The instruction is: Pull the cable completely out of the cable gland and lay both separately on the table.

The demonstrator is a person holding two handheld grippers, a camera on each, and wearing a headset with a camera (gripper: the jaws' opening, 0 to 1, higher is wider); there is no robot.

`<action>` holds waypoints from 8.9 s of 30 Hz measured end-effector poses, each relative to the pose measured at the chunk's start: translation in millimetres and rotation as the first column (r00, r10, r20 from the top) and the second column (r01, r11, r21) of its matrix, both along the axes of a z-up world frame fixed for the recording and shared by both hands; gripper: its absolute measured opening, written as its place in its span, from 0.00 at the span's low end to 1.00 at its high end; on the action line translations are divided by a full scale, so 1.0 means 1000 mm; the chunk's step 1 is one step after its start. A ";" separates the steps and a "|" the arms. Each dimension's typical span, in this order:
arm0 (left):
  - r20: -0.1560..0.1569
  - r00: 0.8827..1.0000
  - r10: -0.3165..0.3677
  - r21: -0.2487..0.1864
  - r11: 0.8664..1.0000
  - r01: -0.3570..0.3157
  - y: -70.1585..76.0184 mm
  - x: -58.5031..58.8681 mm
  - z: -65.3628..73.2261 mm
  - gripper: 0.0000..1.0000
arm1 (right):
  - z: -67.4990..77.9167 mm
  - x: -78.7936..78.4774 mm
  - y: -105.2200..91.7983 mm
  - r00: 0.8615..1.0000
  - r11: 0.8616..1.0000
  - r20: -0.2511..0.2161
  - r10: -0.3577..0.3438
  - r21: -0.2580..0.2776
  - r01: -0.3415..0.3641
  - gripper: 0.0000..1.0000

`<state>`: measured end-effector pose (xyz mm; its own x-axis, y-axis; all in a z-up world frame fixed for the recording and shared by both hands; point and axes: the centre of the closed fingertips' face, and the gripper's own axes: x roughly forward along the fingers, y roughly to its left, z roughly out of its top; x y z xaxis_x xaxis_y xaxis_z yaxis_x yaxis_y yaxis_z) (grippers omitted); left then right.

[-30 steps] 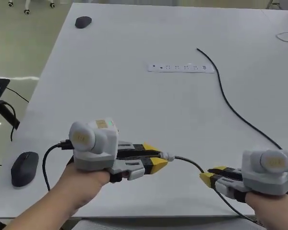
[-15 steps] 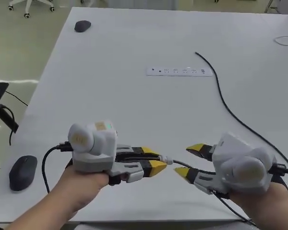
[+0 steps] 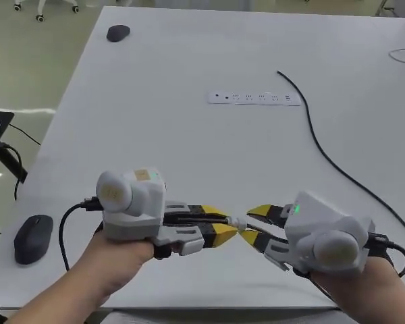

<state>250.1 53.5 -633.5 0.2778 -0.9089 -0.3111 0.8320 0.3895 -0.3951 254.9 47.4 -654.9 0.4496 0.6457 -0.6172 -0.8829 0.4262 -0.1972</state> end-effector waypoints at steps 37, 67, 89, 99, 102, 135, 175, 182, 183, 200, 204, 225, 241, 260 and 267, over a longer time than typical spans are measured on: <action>0.025 0.999 0.026 -0.027 0.999 -0.025 -0.008 0.007 0.011 0.15 | -0.024 0.004 -0.037 0.927 0.947 -0.266 -0.264 0.109 0.301 0.00; 0.018 0.998 0.066 -0.028 0.997 -0.066 0.002 0.020 0.009 0.15 | -0.064 0.000 -0.084 0.837 0.898 -0.388 -0.387 0.046 0.437 0.00; 0.052 0.998 0.036 0.009 0.999 -0.036 0.002 0.019 -0.005 0.15 | -0.058 0.010 -0.088 0.858 0.915 -0.355 -0.370 0.023 0.404 0.00; 0.075 0.997 0.020 0.012 1.000 -0.021 0.002 0.022 -0.012 0.15 | -0.047 0.037 -0.082 0.886 0.930 -0.307 -0.348 0.004 0.367 0.00; 0.080 0.997 0.023 0.013 1.000 -0.024 0.003 0.023 -0.014 0.15 | -0.044 0.046 -0.076 0.887 0.931 -0.309 -0.342 0.013 0.364 0.00; 0.012 0.997 0.080 0.073 0.994 -0.081 0.041 0.019 -0.084 0.15 | -0.068 0.097 0.010 0.970 0.993 -0.227 -0.087 -0.103 0.065 0.00; -0.067 0.984 0.162 0.179 0.973 -0.148 0.075 0.015 -0.167 0.15 | -0.167 0.067 0.062 0.940 0.923 -0.246 0.238 -0.244 -0.298 0.00; -0.067 0.986 0.154 0.198 0.970 -0.139 0.077 0.013 -0.175 0.15 | -0.169 0.066 0.061 0.939 0.924 -0.247 0.237 -0.242 -0.297 0.00; -0.070 0.985 0.157 0.193 0.971 -0.142 0.077 0.013 -0.174 0.15 | -0.170 0.067 0.061 0.940 0.924 -0.247 0.235 -0.243 -0.295 0.00; -0.067 0.983 0.168 0.215 0.965 -0.151 0.081 0.017 -0.180 0.16 | -0.170 0.068 0.061 0.945 0.938 -0.257 0.203 -0.224 -0.263 0.00; -0.063 0.984 0.168 0.219 0.964 -0.151 0.081 0.017 -0.181 0.16 | -0.171 0.068 0.060 0.945 0.937 -0.255 0.203 -0.228 -0.263 0.02; -0.070 0.980 0.186 0.209 0.963 -0.168 0.081 0.016 -0.171 0.25 | -0.149 0.071 0.051 0.960 0.974 -0.256 0.116 -0.161 -0.161 0.19; -0.055 0.976 0.209 0.172 0.965 -0.197 0.083 0.007 -0.139 0.41 | -0.091 0.067 0.026 0.971 0.997 -0.231 0.065 -0.019 -0.071 0.41; -0.018 0.951 0.308 0.145 0.942 -0.302 0.108 -0.007 -0.091 0.59 | -0.014 0.033 -0.045 0.963 0.960 -0.248 -0.106 0.225 0.164 0.62; -0.020 0.940 0.341 0.107 0.935 -0.338 0.116 -0.016 -0.072 0.61 | -0.001 0.014 -0.078 0.950 0.926 -0.254 -0.182 0.281 0.252 0.71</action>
